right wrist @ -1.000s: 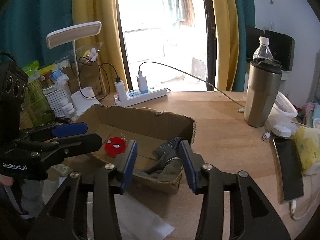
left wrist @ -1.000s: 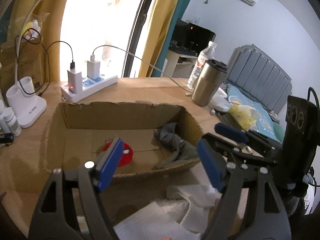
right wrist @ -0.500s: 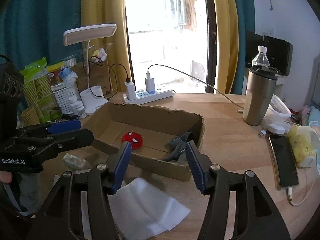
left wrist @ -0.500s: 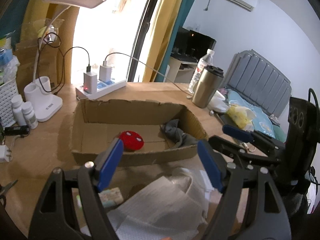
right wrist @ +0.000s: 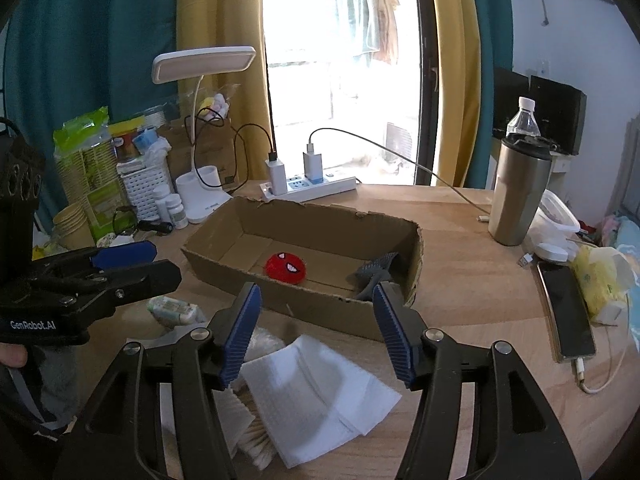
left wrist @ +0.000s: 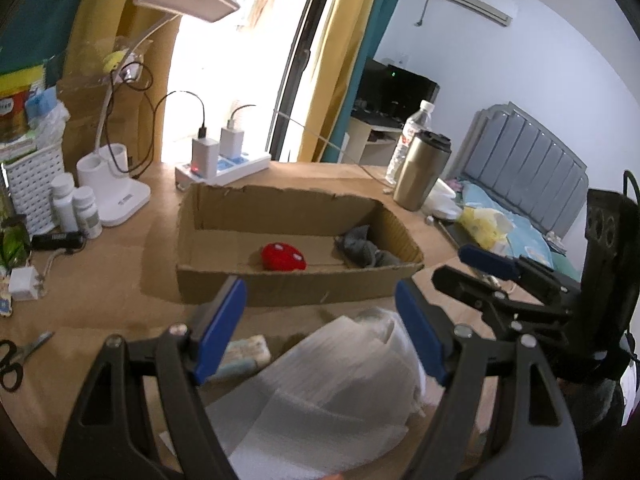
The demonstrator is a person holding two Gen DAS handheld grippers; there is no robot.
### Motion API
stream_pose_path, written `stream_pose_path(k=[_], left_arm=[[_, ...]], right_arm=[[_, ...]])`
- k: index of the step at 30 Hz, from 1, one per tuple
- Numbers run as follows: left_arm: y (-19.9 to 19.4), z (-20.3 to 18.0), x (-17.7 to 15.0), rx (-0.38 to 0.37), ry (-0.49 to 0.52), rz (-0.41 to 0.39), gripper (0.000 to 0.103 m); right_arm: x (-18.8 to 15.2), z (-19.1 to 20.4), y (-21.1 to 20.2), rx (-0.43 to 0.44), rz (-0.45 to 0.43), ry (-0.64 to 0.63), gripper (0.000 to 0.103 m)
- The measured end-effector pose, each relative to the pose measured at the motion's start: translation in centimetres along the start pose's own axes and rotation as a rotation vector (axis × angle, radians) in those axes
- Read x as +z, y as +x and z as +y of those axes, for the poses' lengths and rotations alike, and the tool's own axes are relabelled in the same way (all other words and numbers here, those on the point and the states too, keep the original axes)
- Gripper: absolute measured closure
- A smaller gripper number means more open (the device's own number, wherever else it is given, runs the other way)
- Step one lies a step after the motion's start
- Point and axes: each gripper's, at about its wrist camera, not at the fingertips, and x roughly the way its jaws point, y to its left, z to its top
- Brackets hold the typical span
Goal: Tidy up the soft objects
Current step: 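Grasp a white paper towel with the right tool while the left tool grasps another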
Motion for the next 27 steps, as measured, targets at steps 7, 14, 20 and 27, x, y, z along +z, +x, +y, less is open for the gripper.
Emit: stream_pose_path(k=[7,14,20,27], left_arm=[[-0.1,0.2,-1.4,0.011,-0.009,0.023,0.024],[0.2,0.4,-2.4,0.028,-0.016,0.045,0.024],[0.7,0.5,-3.6,0.047,-0.020,0.075,0.024],[1.3,1.0,-5.5,0.063,-0.055,0.110,0.024]], right_arm=[[-1.2,-0.1,0.2,-0.006,0.023,0.012,0.041],[-2.4,-0.6,0.9,-0.003,0.050,0.030,0.041],[-3.3,-0.8,1.7,0.015,0.076,0.037,0.041],[-4.5,-1.1,3.2,0.047,0.118,0.045,0.041]])
